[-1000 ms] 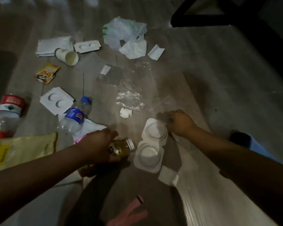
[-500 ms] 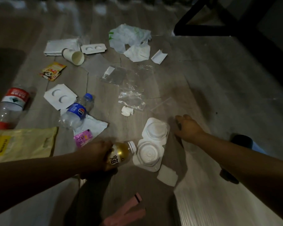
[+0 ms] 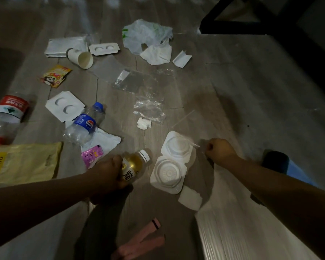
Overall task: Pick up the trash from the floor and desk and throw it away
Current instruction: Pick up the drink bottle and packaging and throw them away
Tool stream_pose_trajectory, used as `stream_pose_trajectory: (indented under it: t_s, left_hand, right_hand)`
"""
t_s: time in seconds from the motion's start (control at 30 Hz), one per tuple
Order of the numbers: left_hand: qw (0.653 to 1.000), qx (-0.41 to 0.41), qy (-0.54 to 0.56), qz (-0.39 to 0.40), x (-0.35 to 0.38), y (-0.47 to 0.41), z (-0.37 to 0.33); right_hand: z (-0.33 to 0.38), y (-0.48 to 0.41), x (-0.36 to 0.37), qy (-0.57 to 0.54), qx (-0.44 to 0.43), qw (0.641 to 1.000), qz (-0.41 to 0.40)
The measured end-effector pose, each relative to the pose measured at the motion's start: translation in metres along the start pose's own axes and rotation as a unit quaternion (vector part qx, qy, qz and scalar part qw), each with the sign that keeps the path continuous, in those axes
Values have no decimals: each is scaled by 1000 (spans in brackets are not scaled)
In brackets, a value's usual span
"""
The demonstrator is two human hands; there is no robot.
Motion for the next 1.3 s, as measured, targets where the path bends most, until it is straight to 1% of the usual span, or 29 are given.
stream_pose_trajectory:
  t_s: [0.07, 0.2, 0.23, 0.3, 0.4, 0.57, 0.6, 0.67, 0.73, 0.83, 0.9, 0.97, 1.03, 1.17, 1.3]
  left_hand:
    - [1000, -1, 5, 1, -1, 0, -1]
    - [1000, -4, 23, 12, -1, 0, -1]
    - [1000, -5, 24, 17, -1, 1, -1]
    - [999, -6, 28, 28, -1, 1, -1]
    - [998, -1, 46, 31, -2, 0, 1]
    - [999, -7, 41, 16, 0, -2, 8]
    - [999, -11, 42, 12, 0, -2, 10]
    - [999, -19, 44, 5, 0, -1, 15]
    - [998, -28, 50, 10, 1, 1, 19]
    - [997, -42, 57, 19, 2, 3, 23]
    - [998, -42, 51, 19, 1, 5, 24]
    - [997, -48, 60, 24, 2, 8, 26]
    - [996, -54, 70, 26, 2, 11, 28]
    - [995, -55, 85, 25, 4, 15, 35]
    - [994, -54, 97, 23, 4, 16, 37]
  right_hand:
    - [-4, 3, 3, -32, 3, 999, -17]
    - [8, 22, -9, -148, -29, 984, -99]
    - [15, 29, -10, -171, -43, 979, -106]
    - [30, 45, -4, -190, -67, 975, -92]
    - [46, 66, 13, -167, -84, 982, -41]
    - [53, 84, 40, -125, -101, 987, 28]
    - [55, 88, 42, -119, -112, 986, 34]
    - [62, 99, 42, -91, -165, 981, 45]
    - [75, 117, 49, -31, -253, 964, 79]
    - [93, 153, 77, 69, -381, 910, 146]
    - [101, 174, 103, 110, -435, 875, 185]
    - [104, 185, 127, 138, -447, 855, 225]
    - [107, 192, 140, 158, -449, 848, 231]
    - [107, 198, 151, 167, -434, 860, 213]
    - [102, 196, 153, 146, -401, 874, 233]
Point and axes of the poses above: each hand's wrist, its own y-axis away from the middle knuckle, its own x-axis out of the palm, z = x × y, the point moved 8 cm from there along -y, towards the middle knuckle, and after that the axes turned 5 degrees about -y, right-handed, at the moved point
